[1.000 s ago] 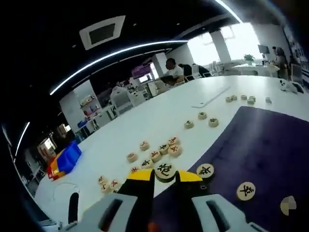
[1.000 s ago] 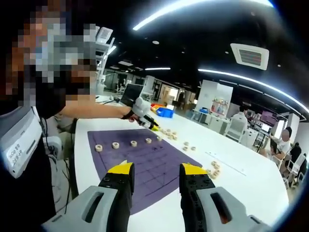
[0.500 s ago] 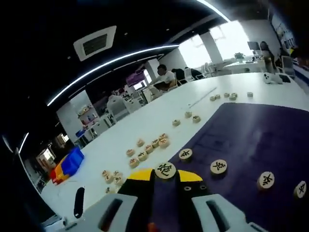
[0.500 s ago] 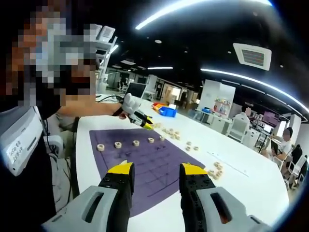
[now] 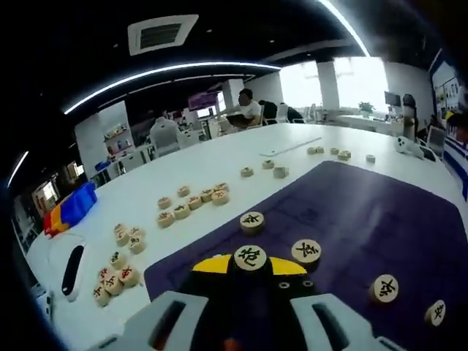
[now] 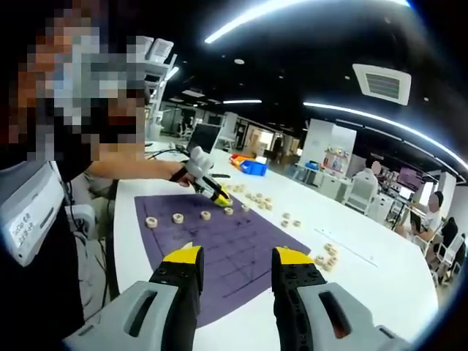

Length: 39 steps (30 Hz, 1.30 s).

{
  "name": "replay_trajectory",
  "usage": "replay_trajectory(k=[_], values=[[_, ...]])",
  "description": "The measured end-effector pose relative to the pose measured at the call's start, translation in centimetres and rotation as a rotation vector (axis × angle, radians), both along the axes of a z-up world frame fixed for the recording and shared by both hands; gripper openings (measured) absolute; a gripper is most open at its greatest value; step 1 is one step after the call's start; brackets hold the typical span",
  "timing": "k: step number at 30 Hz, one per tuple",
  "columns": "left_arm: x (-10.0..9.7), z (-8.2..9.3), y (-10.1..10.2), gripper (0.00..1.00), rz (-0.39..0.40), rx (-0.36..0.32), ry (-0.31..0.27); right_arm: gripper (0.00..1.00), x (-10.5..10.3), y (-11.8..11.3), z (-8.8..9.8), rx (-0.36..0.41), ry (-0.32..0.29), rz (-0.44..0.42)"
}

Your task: Pick up the chess pieces one by one and place each piece onto its starting position on the chessboard, setting the pieces on their correct points until all the chess pieces are arranged in the starting layout

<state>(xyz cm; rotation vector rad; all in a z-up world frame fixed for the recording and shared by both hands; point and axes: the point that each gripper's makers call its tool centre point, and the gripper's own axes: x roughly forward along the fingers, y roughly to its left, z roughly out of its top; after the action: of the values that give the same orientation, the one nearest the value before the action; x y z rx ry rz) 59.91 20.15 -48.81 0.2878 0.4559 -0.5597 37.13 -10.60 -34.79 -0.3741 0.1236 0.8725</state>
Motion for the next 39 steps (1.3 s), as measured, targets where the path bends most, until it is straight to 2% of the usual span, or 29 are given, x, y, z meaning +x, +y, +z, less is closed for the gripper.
replay_trajectory(k=[5,12,16,19,24,28,32,36,39], values=[[-0.1,-0.5,-0.2,0.20,0.005,-0.007,0.012,0.38,-0.3,0.3,-0.5,0.000,0.004,0.004],[0.2,-0.6,-0.3,0.20,0.017,-0.068,0.032,0.38,-0.5,0.5,-0.7,-0.001,0.002,0.002],[-0.1,-0.8,-0.7,0.20,0.021,-0.126,0.064,0.38,-0.6,0.5,-0.8,-0.002,0.003,0.002],[0.0,-0.8,-0.6,0.20,0.020,-0.132,0.063,0.38,-0.5,0.6,-0.9,-0.001,0.006,0.003],[-0.2,-0.7,-0.5,0.29,0.008,-0.148,0.074,0.38,-0.5,0.6,-1.0,0.000,0.007,0.002],[-0.6,0.6,-0.2,0.31,-0.001,-0.152,0.026,0.38,-0.5,0.5,-0.8,0.004,0.003,-0.004],[-1.2,2.9,0.4,0.32,0.006,-0.183,-0.017,0.38,-0.5,0.6,-1.0,-0.002,0.006,-0.001],[-3.4,5.3,0.8,0.35,-0.032,-0.163,-0.053,0.38,-0.4,0.6,-0.9,-0.001,0.005,-0.001],[-5.3,6.8,1.1,0.35,-0.059,-0.196,-0.066,0.38,-0.4,0.7,-1.0,-0.004,0.007,-0.001]])
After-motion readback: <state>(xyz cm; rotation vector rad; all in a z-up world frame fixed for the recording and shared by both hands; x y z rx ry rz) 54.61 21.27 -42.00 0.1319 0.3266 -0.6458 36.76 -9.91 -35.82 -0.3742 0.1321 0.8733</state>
